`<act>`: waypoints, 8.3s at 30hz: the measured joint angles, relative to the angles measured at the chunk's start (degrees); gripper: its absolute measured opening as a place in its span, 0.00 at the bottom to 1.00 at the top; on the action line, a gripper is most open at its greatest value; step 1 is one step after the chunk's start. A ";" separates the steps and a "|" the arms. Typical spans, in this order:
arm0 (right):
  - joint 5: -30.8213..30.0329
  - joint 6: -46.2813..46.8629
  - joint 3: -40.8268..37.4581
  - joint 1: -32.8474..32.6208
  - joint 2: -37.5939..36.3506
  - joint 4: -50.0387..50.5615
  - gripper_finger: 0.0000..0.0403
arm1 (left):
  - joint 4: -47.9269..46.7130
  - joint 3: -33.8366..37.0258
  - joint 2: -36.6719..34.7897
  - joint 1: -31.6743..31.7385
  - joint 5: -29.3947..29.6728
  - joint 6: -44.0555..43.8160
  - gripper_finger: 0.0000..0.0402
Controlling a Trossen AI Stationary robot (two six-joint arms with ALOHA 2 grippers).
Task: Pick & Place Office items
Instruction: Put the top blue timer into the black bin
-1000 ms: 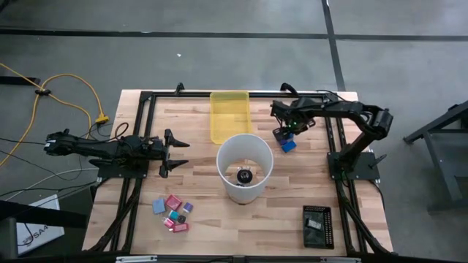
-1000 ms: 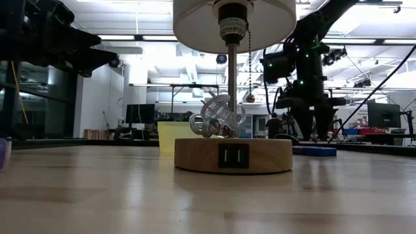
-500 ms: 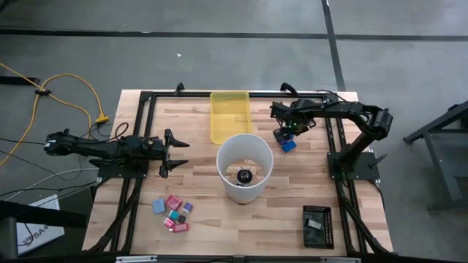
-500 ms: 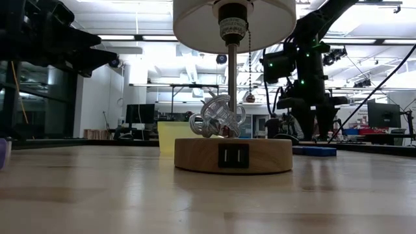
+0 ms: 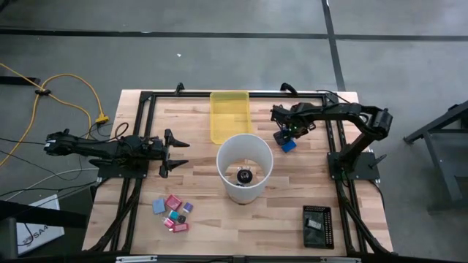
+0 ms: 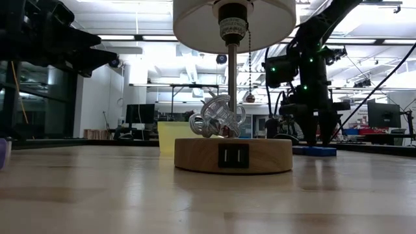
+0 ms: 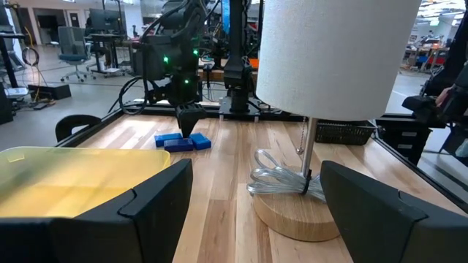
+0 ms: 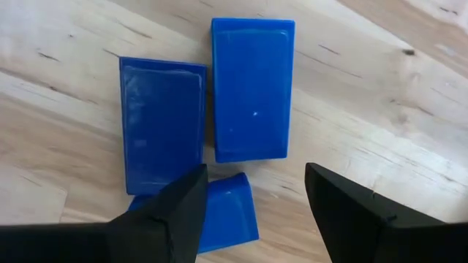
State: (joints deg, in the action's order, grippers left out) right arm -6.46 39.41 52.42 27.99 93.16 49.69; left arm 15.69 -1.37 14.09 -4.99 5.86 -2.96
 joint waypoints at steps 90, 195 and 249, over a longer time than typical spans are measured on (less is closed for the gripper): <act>0.24 -4.76 0.07 3.19 4.64 -8.41 0.53 | -0.01 0.00 0.00 0.00 0.01 0.00 0.73; 2.04 32.75 0.00 -48.90 -26.42 22.02 0.37 | 0.01 0.00 0.00 0.00 0.01 0.00 0.73; 4.95 65.80 0.02 -87.66 -13.77 -2.17 0.37 | 0.01 0.00 0.02 0.00 0.01 -0.01 0.73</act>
State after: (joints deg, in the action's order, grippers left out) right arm -1.51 105.21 52.45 -59.67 79.39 47.51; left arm 15.70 -1.37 14.10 -4.99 5.87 -2.97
